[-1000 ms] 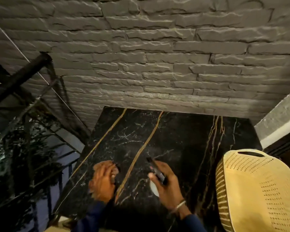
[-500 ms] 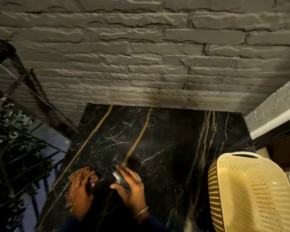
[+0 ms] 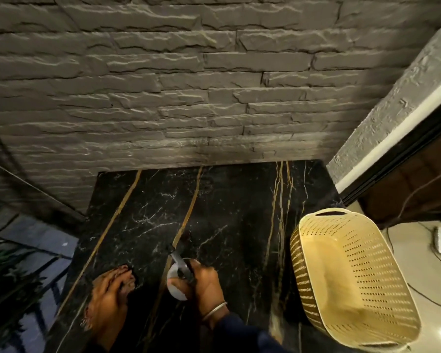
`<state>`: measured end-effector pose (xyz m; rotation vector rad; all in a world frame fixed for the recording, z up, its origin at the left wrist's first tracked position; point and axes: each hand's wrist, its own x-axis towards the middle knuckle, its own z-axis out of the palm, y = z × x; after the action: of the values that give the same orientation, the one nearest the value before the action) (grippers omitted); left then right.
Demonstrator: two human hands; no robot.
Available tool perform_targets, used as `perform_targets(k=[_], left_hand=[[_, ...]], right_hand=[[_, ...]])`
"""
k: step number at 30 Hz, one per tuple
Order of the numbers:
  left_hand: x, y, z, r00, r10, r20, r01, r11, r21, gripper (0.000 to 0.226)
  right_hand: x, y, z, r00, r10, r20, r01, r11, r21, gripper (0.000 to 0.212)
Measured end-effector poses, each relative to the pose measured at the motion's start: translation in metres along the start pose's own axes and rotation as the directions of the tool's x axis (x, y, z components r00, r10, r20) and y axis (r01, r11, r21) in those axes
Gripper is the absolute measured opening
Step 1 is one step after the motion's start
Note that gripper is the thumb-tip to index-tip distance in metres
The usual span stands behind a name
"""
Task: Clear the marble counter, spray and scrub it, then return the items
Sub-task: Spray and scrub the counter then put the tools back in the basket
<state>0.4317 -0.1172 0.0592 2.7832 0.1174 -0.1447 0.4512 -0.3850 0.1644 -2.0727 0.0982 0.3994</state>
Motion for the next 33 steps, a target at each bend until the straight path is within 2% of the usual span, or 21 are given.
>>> perform_targets(k=[2,3,5,7,9,12,16,19,24,25,27,30,33], left_hand=[[0.016,0.027,-0.017,1.0,-0.003,0.0,0.003,0.997,-0.079,0.042],[0.025,0.045,-0.027,0.999,0.026,-0.021,-0.029,0.992,-0.125,0.04],[0.045,0.093,-0.05,0.979,0.184,-0.093,-0.201,0.954,-0.223,0.039],[0.062,0.157,-0.073,0.927,0.342,-0.153,-0.374,0.852,-0.367,0.048],[0.081,0.22,-0.088,0.877,0.456,-0.154,-0.459,0.697,-0.551,0.048],[0.099,0.317,-0.093,0.743,0.654,-0.141,-0.542,0.466,-0.699,0.037],[0.089,0.44,-0.086,0.55,0.832,-0.069,-0.618,0.35,-0.704,0.037],[0.07,0.502,-0.06,0.399,0.917,0.02,-0.69,0.315,-0.651,0.029],[0.046,0.537,0.001,0.252,0.938,0.238,-0.767,0.343,-0.542,0.031],[0.044,0.539,0.016,0.241,0.924,0.297,-0.774,0.367,-0.516,0.031],[0.043,0.536,0.043,0.268,0.881,0.39,-0.784,0.434,-0.443,0.03],[0.039,0.531,0.071,0.32,0.802,0.504,-0.794,0.517,-0.319,0.029],[0.037,0.527,0.092,0.348,0.776,0.526,-0.792,0.543,-0.277,0.025]], right_hand=[[-0.006,-0.008,-0.025,0.996,-0.023,-0.086,0.026,0.999,0.035,0.059],[-0.011,-0.015,-0.041,0.991,-0.05,-0.12,0.054,0.998,0.037,0.052],[-0.021,-0.028,-0.078,0.974,-0.116,-0.194,0.115,0.993,-0.018,0.038],[-0.036,-0.037,-0.123,0.934,-0.158,-0.319,0.151,0.987,-0.047,0.035],[-0.05,-0.041,-0.162,0.881,-0.172,-0.441,0.167,0.985,-0.051,0.035],[-0.08,-0.036,-0.221,0.802,-0.16,-0.575,0.13,0.987,-0.093,0.034],[-0.119,-0.007,-0.288,0.72,-0.137,-0.68,0.06,0.989,-0.135,0.035],[-0.14,0.025,-0.312,0.695,-0.075,-0.715,-0.008,0.994,-0.112,0.038],[-0.16,0.09,-0.312,0.715,0.111,-0.69,-0.153,0.988,0.001,0.067],[-0.163,0.101,-0.309,0.73,0.138,-0.67,-0.172,0.985,0.015,0.072],[-0.166,0.119,-0.301,0.761,0.18,-0.623,-0.2,0.979,0.039,0.079],[-0.164,0.137,-0.288,0.792,0.241,-0.561,-0.236,0.968,0.083,0.073],[-0.159,0.146,-0.278,0.794,0.268,-0.546,-0.287,0.956,0.053,0.059]])
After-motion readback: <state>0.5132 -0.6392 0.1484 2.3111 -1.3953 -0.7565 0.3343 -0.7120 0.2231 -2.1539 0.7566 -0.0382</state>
